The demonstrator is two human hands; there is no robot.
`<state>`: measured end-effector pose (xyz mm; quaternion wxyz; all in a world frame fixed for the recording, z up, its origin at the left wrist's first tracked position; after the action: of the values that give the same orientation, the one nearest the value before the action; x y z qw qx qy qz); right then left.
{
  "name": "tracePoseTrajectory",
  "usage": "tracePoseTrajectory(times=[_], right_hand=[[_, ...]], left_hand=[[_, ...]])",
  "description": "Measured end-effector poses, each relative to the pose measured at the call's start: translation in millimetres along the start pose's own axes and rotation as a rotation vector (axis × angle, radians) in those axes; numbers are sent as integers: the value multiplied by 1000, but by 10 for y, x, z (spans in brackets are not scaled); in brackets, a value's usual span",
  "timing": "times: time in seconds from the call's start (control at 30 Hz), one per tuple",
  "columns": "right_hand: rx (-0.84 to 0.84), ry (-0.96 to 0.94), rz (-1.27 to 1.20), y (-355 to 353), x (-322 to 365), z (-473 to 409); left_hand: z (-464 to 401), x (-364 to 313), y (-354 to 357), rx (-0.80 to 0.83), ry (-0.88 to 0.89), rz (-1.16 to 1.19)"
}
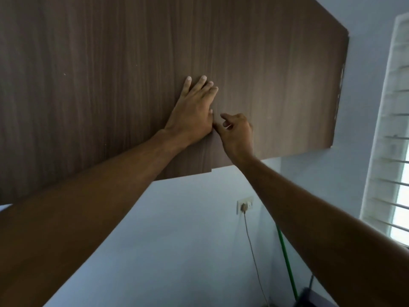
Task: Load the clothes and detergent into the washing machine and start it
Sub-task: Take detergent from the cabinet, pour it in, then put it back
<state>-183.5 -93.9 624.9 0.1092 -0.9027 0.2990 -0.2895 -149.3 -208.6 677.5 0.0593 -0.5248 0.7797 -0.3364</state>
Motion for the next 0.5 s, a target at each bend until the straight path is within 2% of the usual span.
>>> tracePoseTrajectory(times=[0.1,0.23,0.33,0.5], right_hand=[[-15,26,88,-237,-58,39],[-61,77,180,-627,-164,125],[-65,81,275,-877,-266,192],[-52,149,382,-1299,-611,483]], left_hand=[[109,-87,-56,-136,-11,266],[121,-238,45,-197,-1,443],[50,-389,238,-159,-10,598],[79,-799,629,-121,-116,983]])
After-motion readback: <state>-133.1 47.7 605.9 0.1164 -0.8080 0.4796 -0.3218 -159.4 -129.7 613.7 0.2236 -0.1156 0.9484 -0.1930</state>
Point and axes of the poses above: each hand's wrist, its own z-axis away from the middle knuckle, its own y-axis out of the palm, x = y × z, the point moved 9 cm from there along -z, towards the middle knuckle, and after that the axes turned 13 degrees about x, right-handed, at the moved point
